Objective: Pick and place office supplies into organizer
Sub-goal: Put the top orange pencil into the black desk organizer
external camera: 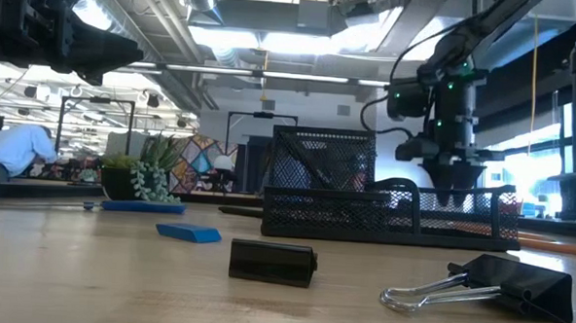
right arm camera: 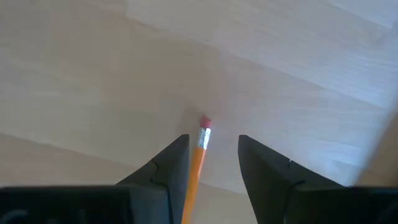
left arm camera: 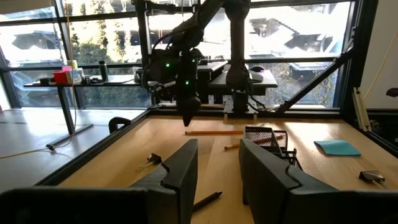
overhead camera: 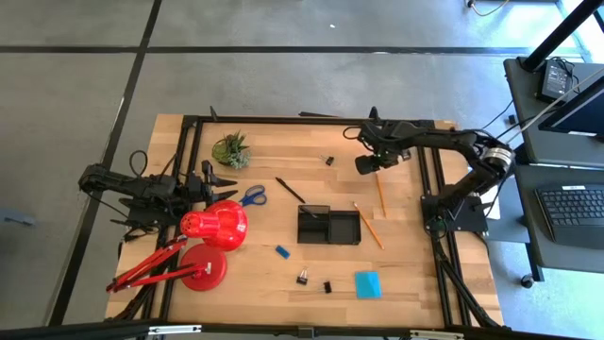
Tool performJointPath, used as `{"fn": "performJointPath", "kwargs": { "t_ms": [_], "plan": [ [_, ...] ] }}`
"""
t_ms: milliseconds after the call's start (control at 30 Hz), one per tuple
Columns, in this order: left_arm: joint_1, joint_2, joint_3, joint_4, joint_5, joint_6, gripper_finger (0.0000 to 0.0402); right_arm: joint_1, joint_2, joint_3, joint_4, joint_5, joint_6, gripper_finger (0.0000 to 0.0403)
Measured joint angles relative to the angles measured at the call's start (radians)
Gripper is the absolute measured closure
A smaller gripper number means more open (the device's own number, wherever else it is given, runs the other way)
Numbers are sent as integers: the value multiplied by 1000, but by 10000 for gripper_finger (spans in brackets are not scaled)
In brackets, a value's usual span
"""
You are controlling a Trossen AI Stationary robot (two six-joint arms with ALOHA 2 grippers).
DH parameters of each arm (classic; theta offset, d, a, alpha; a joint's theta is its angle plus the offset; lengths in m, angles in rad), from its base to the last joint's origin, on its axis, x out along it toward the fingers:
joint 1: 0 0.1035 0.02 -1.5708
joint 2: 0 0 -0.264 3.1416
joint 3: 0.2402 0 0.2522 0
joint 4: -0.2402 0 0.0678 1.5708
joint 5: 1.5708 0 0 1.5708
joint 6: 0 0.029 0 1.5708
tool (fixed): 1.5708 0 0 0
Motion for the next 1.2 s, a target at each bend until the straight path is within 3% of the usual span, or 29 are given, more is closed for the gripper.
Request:
{"fn": "performJointPath", "kwargs": {
  "t_ms": [600, 1200],
  "plan": [
    [0, 0, 0, 0, 0, 0, 290, 6, 121, 2, 60, 2, 3, 263],
    [0, 0, 0, 0, 7, 0, 290, 33, 121, -41, 94, 5, 58, 263]
  ]
}}
